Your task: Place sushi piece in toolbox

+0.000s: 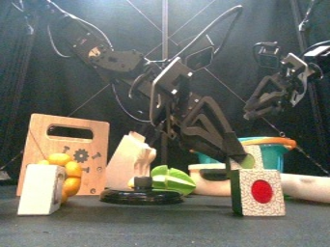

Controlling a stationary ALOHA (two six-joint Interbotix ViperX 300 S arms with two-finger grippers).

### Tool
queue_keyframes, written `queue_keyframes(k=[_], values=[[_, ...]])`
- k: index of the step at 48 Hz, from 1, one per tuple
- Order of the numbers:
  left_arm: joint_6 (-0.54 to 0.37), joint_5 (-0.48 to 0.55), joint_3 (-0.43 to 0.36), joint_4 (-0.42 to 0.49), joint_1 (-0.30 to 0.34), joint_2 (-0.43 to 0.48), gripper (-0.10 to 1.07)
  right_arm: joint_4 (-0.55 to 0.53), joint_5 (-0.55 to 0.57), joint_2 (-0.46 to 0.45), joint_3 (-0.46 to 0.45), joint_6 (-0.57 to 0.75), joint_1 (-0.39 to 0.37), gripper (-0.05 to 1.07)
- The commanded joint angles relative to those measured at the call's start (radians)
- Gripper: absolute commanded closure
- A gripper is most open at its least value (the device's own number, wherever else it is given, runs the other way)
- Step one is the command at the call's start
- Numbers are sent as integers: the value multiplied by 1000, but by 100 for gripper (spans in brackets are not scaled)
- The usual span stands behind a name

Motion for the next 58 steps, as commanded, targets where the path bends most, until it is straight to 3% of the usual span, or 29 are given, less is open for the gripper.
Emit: queue_keyframes(k=[1,10,14,25,29,34,38,42,43,46,51,58], values=[[2,-5,-14,2,3,-41,41,2,-6,2,-11,0,-3,24],[0,-3,17,32,3,-164,41,2,-6,0,-9,-3,-3,24],[-2,-5,101,32,17,-305,41,2,-6,2,-11,-5,-6,24],[-2,-11,308,32,64,-558,42,2,-6,6,-9,2,-25,24],[-2,-11,402,32,92,-701,42,2,-6,6,-9,2,-26,24],[-2,-20,549,31,161,-913,42,3,-6,6,-12,3,-28,24],[0,-9,638,32,219,-1017,42,25,-9,6,-15,2,-28,24],[-2,58,747,35,399,-1098,42,23,-11,6,-11,0,-31,24],[-2,89,811,34,529,-1112,41,23,-11,6,-11,0,-35,24],[-2,103,859,34,618,-1106,41,25,-11,8,-11,0,-40,24],[-3,153,891,32,667,-1092,37,23,-12,11,-12,0,-43,24],[-3,158,888,32,658,-1092,15,25,-14,11,-11,0,-44,24]])
